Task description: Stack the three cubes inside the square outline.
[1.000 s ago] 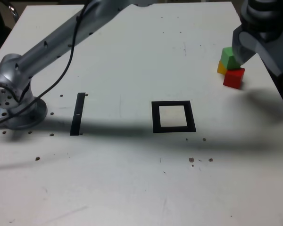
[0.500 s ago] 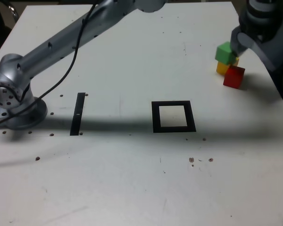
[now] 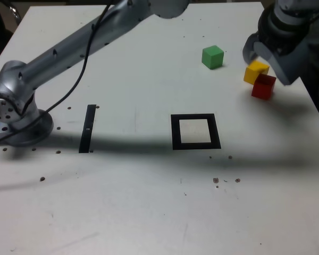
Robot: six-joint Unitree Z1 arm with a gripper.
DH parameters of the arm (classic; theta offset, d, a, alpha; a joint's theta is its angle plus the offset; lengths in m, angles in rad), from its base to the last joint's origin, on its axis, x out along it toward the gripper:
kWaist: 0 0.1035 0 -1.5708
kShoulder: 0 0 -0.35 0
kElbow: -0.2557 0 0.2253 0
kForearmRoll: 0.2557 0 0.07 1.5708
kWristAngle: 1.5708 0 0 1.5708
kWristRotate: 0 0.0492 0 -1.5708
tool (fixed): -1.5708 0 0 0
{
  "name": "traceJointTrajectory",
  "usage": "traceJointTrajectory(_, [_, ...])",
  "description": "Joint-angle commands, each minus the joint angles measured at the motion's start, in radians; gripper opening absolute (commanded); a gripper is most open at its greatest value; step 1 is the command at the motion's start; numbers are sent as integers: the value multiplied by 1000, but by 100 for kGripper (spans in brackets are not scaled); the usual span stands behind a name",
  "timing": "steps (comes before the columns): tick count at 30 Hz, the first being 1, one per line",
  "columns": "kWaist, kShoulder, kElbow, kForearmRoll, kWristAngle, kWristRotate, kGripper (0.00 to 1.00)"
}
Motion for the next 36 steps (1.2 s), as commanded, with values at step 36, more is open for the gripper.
traceJointTrajectory(36, [61, 33, 103, 1, -233, -89, 61])
